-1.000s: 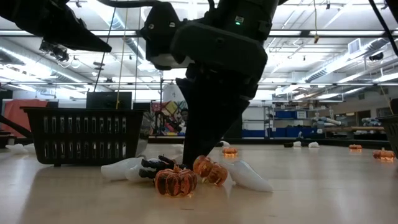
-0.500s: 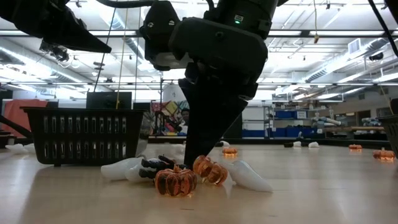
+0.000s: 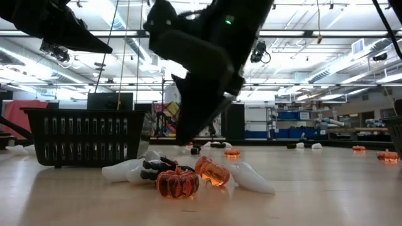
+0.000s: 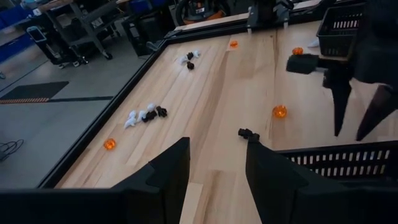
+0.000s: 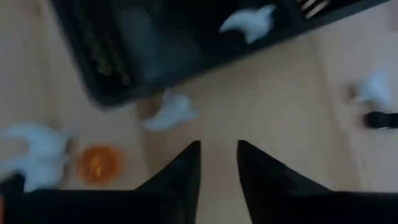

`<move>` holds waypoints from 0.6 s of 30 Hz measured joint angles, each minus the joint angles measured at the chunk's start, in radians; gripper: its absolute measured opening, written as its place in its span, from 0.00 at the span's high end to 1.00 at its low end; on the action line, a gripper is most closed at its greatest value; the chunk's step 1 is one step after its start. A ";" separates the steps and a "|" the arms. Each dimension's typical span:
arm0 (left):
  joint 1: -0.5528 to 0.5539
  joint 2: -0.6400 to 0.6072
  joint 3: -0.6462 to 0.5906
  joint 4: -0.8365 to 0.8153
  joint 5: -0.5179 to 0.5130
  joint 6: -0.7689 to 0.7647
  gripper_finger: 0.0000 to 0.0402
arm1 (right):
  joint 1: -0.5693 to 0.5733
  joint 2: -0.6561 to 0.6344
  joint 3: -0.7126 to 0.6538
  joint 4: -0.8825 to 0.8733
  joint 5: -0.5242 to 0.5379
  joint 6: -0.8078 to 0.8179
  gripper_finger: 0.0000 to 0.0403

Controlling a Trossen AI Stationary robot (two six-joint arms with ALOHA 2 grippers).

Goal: Sort Halloween decoration
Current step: Put the white ghost toy into the middle black basket

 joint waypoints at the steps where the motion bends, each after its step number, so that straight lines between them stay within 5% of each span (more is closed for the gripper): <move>1: 0.000 0.000 0.000 -0.001 0.000 -0.001 0.60 | 0.000 0.003 -0.007 0.030 -0.001 0.012 0.68; 18: 0.000 0.000 0.000 -0.005 0.034 -0.011 0.60 | 0.017 0.004 -0.061 0.192 0.027 0.074 0.37</move>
